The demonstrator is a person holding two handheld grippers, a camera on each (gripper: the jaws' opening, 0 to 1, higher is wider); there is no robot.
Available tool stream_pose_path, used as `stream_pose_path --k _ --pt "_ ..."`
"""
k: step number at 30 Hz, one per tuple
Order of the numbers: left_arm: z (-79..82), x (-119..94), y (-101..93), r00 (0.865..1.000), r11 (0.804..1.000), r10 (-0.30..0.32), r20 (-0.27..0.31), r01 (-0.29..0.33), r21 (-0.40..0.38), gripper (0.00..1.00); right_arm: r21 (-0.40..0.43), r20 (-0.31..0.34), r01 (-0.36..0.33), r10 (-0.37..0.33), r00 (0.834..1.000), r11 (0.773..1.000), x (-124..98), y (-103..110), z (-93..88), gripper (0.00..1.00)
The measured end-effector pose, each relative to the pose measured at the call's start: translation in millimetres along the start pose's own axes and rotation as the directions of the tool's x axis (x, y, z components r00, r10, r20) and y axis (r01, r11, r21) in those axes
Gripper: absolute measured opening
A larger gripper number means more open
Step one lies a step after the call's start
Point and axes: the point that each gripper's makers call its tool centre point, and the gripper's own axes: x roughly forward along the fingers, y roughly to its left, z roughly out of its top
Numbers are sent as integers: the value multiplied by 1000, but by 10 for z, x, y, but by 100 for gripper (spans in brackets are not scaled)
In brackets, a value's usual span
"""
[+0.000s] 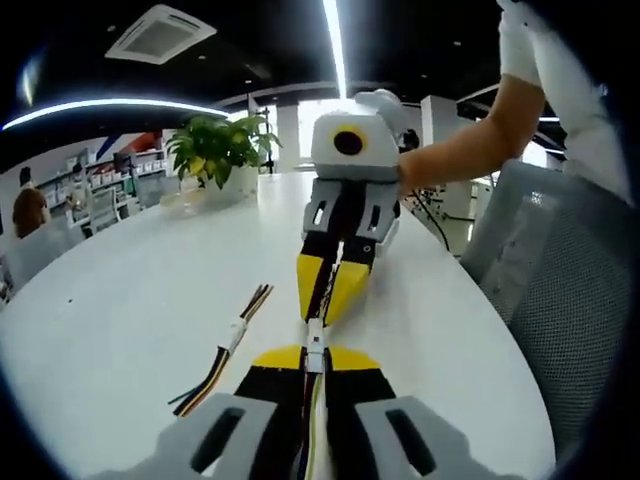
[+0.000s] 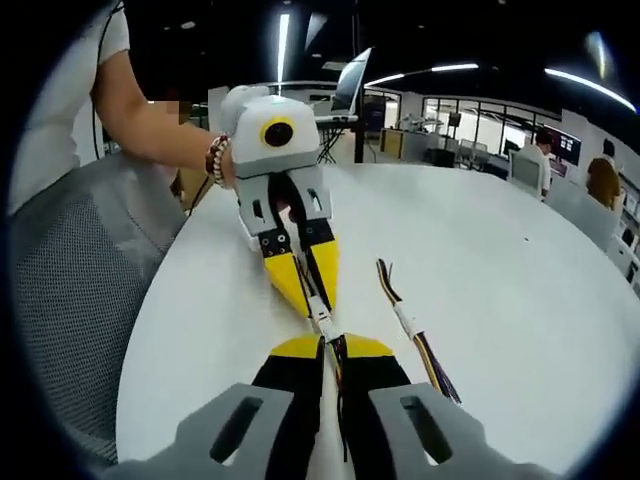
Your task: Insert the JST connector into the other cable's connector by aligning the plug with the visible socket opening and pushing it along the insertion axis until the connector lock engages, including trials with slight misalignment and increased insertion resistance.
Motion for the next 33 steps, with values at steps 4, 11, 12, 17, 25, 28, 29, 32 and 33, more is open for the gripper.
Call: stream_pose_path --k 4,11,12,17,25,28,29,32,33 --pt "-54 33 -15 1000 1000 -6 -22 6 10 0 6 -34 -2 2 999 1000 31 7 -54 2" --pt "-106 79 -33 999 999 -16 -47 17 28 0 34 -88 8 -5 996 999 71 7 -147 2" --pt "-113 86 -34 999 999 -16 -50 18 31 0 41 -88 5 -1 996 999 77 10 -150 2" --pt "-122 93 -30 998 999 -19 -56 21 44 0 68 -88 5 1 996 998 82 6 -154 2" --pt "-130 88 -9 998 998 -19 -55 21 50 0 79 -82 5 1 997 997 91 0 -146 2" --pt "-130 84 -5 998 999 -17 -54 20 47 0 81 -82 10 -3 997 997 101 -5 -147 2" --pt "-131 83 -3 998 999 -16 -54 19 48 0 86 -81 16 -9 997 996 102 -14 -143 2" --pt "-135 77 1 998 999 -15 -54 18 48 0 89 -80 12 -5 997 996 106 -8 -138 2" --pt "-134 73 6 999 999 -12 -52 15 48 0 92 -79 10 -3 997 996 104 -1 -137 3"
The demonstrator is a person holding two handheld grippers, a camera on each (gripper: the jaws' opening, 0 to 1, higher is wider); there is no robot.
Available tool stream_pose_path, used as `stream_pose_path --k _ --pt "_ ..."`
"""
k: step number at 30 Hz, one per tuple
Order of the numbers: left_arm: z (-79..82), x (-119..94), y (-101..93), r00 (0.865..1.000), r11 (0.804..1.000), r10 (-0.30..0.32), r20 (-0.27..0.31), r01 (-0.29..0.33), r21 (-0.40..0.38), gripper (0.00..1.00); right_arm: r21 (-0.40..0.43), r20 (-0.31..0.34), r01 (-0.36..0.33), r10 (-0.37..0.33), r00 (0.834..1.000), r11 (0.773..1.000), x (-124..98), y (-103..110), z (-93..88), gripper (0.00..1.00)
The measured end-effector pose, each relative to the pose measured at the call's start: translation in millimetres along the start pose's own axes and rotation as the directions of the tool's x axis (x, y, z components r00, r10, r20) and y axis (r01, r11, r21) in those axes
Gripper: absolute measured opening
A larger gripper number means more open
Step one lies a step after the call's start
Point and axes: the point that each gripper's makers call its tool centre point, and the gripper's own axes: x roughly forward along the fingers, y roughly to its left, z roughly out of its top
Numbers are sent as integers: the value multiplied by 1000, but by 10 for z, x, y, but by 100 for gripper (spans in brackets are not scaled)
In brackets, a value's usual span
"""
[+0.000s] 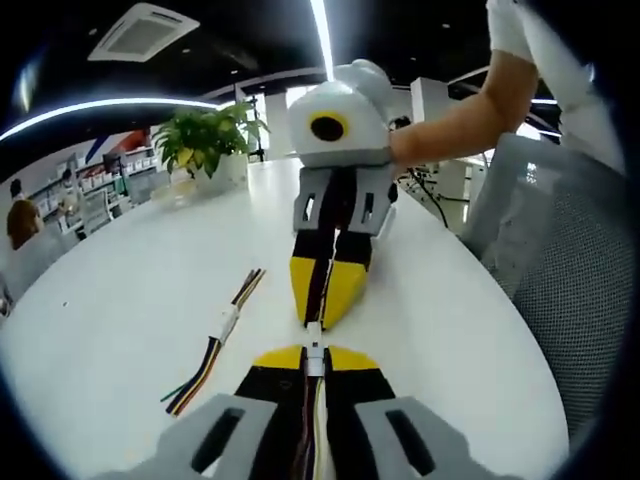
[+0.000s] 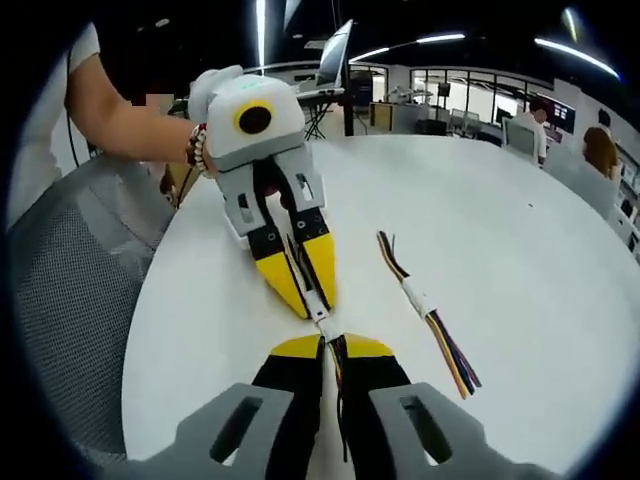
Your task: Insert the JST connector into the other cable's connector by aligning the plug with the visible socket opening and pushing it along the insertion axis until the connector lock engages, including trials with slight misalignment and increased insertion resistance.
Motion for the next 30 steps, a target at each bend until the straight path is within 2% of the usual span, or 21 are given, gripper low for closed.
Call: stream_pose_path --k 7,16,23,30 --pt "27 -16 4 1000 1000 1 14 -1 -6 0 11 20 1 -2 1000 1000 -33 -5 41 3" --pt "17 -8 -17 1000 1000 -4 10 5 -6 0 -5 2 6 -6 1000 1000 -26 11 20 2" --pt "-6 8 -19 1000 999 -3 14 4 -40 0 4 8 5 -5 1000 1000 -20 12 -5 2" --pt "-1 -4 -44 1000 1000 -13 16 14 -25 0 -9 6 7 -7 1000 1000 -25 32 11 2"
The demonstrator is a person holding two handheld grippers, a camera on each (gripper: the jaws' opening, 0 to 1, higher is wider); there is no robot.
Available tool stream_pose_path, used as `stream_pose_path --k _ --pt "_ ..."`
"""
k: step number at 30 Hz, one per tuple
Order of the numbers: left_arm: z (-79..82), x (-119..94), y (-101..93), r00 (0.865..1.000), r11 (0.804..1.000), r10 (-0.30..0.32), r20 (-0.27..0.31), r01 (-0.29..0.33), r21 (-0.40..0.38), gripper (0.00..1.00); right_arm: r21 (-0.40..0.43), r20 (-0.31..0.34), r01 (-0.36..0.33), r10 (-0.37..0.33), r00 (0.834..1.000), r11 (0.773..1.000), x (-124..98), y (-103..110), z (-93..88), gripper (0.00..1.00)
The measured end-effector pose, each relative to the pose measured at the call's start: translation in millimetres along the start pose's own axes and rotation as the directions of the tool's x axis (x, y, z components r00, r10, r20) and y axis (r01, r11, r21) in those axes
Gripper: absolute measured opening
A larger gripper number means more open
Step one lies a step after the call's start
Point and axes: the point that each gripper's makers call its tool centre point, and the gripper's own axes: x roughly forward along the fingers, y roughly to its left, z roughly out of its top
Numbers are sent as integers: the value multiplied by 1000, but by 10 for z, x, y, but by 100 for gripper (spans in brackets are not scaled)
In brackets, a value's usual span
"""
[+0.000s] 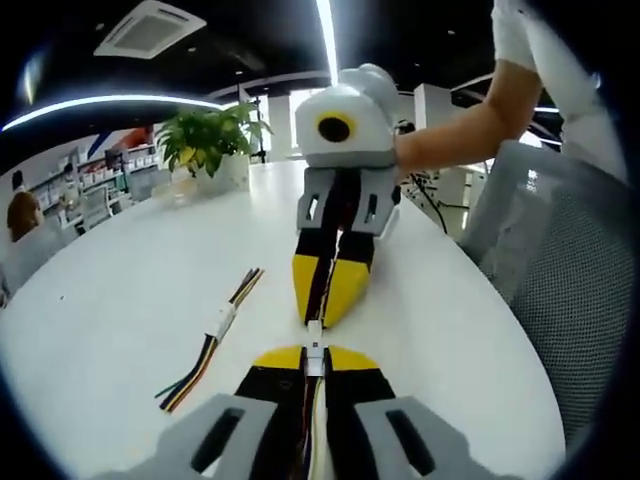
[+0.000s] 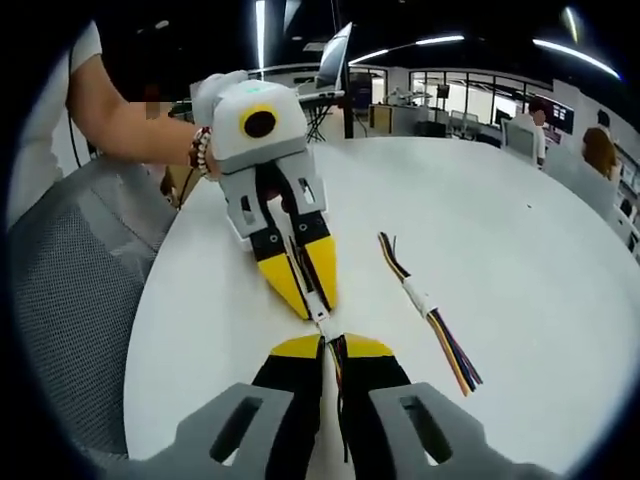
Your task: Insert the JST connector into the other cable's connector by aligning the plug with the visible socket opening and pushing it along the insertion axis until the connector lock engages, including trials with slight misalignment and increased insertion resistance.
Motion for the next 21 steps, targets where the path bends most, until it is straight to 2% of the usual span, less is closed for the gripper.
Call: stream_pose_path --k 6,15,21 --pt "1 -16 -19 1000 1000 -7 10 7 -6 0 -31 -6 9 -9 1000 999 -15 29 17 2" --pt "82 -32 7 999 1000 0 41 0 -13 0 2 27 19 -19 999 1000 -85 3 61 2" --pt "120 -32 9 999 1000 2 42 -1 -4 0 11 47 22 -22 999 1000 -117 -8 98 2"
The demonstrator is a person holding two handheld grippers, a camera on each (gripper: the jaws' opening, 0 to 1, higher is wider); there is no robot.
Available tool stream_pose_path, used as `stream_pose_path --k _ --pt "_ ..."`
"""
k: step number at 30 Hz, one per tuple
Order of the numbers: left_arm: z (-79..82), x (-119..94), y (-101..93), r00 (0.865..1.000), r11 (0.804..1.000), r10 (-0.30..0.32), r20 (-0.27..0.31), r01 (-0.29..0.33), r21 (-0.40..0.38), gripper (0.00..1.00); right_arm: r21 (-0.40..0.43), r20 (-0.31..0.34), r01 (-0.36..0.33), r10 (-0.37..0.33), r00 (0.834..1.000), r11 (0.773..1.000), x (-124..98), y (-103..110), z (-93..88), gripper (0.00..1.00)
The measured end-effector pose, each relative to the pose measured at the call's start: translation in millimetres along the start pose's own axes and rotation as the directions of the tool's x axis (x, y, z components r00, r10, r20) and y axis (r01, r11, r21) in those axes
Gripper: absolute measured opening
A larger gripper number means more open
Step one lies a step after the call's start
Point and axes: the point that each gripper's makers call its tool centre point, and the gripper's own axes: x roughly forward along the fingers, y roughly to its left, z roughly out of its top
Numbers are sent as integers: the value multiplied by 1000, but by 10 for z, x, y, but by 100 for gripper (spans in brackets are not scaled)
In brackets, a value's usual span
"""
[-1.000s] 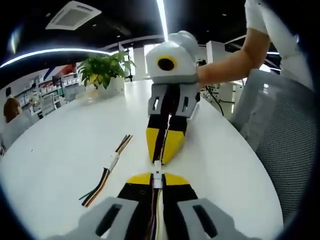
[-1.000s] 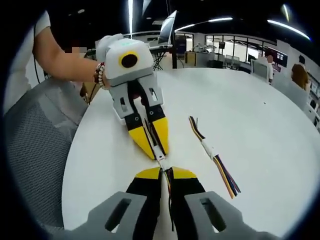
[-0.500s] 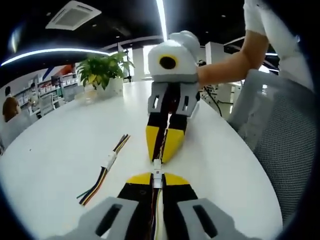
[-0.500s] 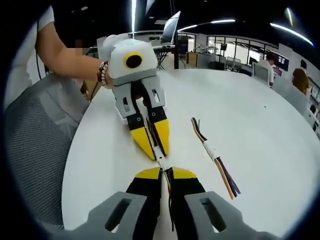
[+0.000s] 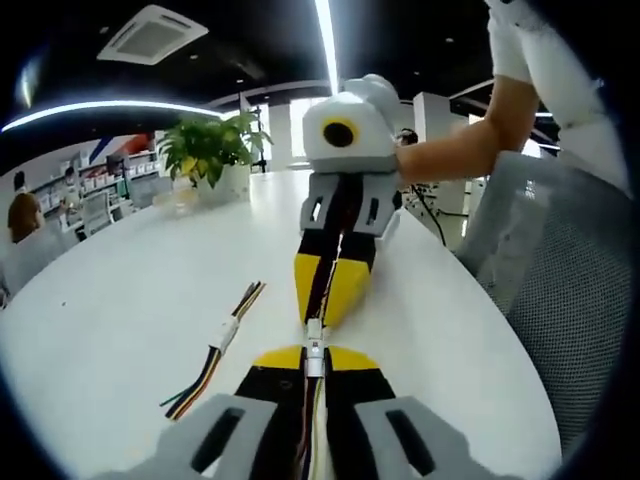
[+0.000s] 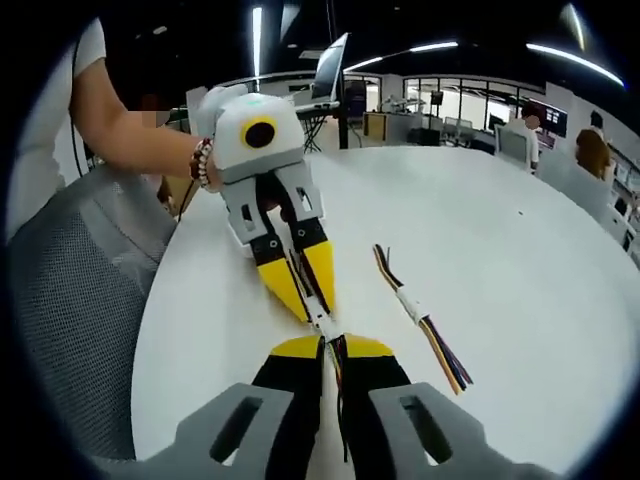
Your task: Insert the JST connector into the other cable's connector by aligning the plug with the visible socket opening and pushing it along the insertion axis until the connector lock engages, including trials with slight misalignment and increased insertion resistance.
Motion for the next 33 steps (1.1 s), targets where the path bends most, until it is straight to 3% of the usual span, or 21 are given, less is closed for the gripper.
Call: stream_pose_path --k 20,33 --pt "47 -6 6 1000 1000 -5 -10 5 21 0 -25 -25 -2 2 1000 1000 11 12 -12 3" --pt "4 18 15 999 998 -16 -49 19 55 0 -38 -45 -11 10 999 999 42 -4 -23 2"
